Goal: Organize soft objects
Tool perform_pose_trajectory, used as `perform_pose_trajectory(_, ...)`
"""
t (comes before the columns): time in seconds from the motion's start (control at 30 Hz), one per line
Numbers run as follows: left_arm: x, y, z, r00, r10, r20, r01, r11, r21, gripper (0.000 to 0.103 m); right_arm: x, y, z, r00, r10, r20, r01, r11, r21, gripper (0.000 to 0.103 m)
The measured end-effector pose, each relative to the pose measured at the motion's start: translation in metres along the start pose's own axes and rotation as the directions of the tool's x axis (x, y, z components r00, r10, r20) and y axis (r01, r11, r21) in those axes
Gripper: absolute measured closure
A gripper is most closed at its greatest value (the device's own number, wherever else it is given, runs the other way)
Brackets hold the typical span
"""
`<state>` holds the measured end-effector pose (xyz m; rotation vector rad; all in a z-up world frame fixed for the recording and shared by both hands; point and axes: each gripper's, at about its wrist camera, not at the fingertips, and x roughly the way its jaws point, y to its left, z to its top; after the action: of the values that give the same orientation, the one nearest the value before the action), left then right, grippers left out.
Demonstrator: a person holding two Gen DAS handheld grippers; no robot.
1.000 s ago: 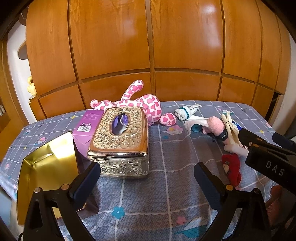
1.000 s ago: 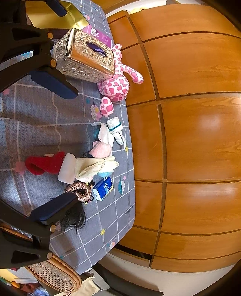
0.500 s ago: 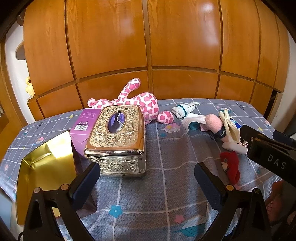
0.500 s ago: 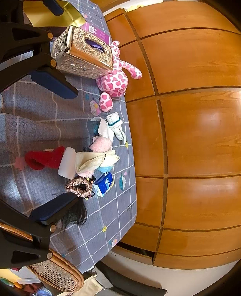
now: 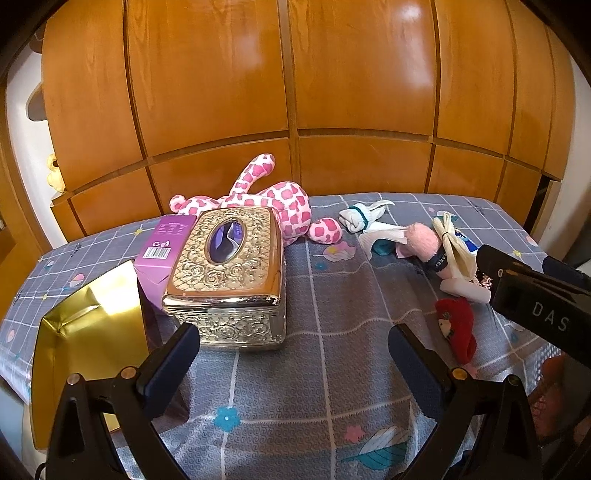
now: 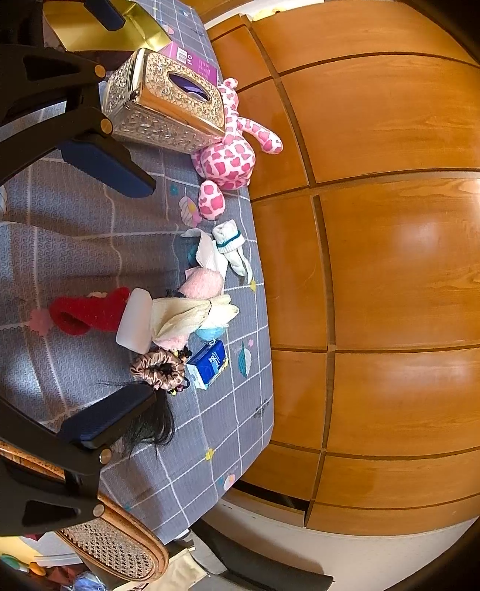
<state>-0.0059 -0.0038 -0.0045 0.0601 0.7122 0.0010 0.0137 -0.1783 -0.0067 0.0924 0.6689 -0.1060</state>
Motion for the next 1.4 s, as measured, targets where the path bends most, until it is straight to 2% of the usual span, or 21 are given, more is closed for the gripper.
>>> perform_pose_trajectory(0.57,0.005,-0.009,0.000,0.999,-0.036,-0.014,0.037,0.999,0.035,0.001,0.003,-0.010,0.001,1.000,-0.011,-0.003,0.011,1.000,0.021,0.000)
perform_pose_trajectory(0.67,0.008,-0.013,0.001,0.998,-0.065,-0.022,0.067,0.996,0.054,0.001,0.004,-0.014,0.001,1.000,-0.010,-0.001,0.010,1.000,0.026,0.000)
perform_pose_trajectory(0.8,0.023,-0.017,0.004,0.976,-0.199,-0.086,0.204,0.978,0.051,0.000,0.006,-0.027,0.005,0.999,-0.034,0.004,0.034,0.999,0.040,0.000)
perform_pose_trajectory(0.9,0.036,-0.028,0.007,0.965,-0.235,-0.118,0.243,0.968,0.063,0.000,0.009,-0.048,0.009,0.998,-0.070,0.002,0.069,0.994,0.080,0.000)
perform_pose_trajectory(1.03,0.053,-0.049,0.011,0.938,-0.310,-0.158,0.326,0.941,0.094,0.001,0.009,-0.084,0.016,0.992,-0.128,-0.002,0.127,0.981,0.147,0.000)
perform_pose_trajectory(1.1,0.061,-0.063,0.013,0.928,-0.332,-0.172,0.354,0.927,0.123,0.001,0.008,-0.103,0.017,0.987,-0.163,-0.006,0.161,0.971,0.175,0.000)
perform_pose_trajectory(1.2,0.075,-0.088,0.013,0.903,-0.377,-0.207,0.412,0.897,0.160,0.003,0.006,-0.126,0.017,0.980,-0.199,-0.017,0.198,0.959,0.204,0.000)
perform_pose_trajectory(1.27,0.084,-0.102,0.014,0.889,-0.394,-0.233,0.436,0.884,0.167,0.007,0.008,-0.139,0.015,0.977,-0.210,-0.029,0.211,0.951,0.228,0.000)
perform_pose_trajectory(1.33,0.095,-0.118,0.013,0.874,-0.413,-0.254,0.462,0.869,0.176,0.016,0.010,-0.146,0.013,0.976,-0.212,-0.041,0.215,0.947,0.238,0.000)
perform_pose_trajectory(1.4,0.104,-0.133,0.009,0.867,-0.412,-0.279,0.473,0.857,0.206,0.016,0.011,-0.149,0.010,0.976,-0.214,-0.050,0.219,0.946,0.240,0.000)
